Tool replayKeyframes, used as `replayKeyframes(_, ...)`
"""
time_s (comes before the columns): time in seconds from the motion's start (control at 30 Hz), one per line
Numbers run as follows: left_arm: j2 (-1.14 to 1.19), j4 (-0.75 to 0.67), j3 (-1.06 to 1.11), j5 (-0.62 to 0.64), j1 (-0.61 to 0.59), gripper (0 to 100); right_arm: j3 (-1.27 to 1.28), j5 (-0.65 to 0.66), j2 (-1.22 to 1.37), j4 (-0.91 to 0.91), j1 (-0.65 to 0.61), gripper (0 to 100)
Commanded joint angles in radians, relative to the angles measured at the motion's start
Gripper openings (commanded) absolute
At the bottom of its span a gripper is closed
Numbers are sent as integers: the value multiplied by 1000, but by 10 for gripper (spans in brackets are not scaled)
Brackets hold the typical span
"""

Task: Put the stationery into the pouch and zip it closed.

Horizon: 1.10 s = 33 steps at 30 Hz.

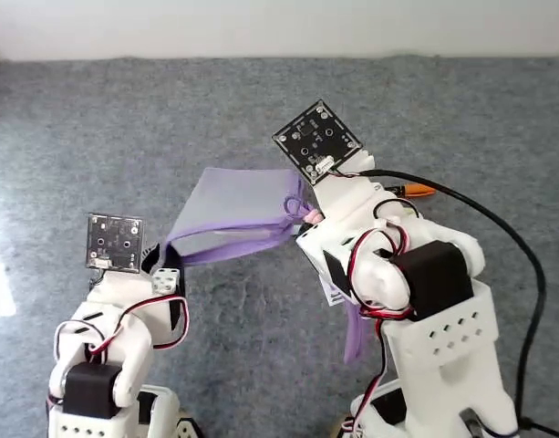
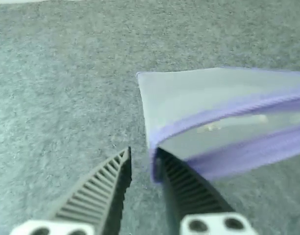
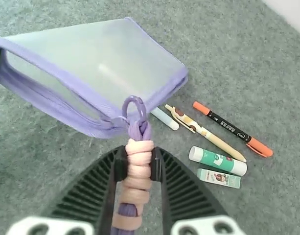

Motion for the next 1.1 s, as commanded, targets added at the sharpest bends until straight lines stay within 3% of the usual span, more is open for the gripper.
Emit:
replayKeyframes(0.0,14,-48,-36,34,9,197,-8,0,-45,15,-7,8)
replayKeyframes(0.27,14,-101,18,31,11,224,-12,0,-47,19,-7,8)
replayKeyframes(0.53,14,-338,166,29,14,224,-8,0,-47,19,-8,8)
replayKeyframes(0.67,14,-336,168,29,14,209,-8,2,-45,19,-58,8)
replayKeyframes(0.83,8,-279,142,12,14,13,-8,0,-45,10,-120,8)
replayKeyframes(1.07,8,-115,-30,-69,5,12,-8,0,-33,-120,-120,8)
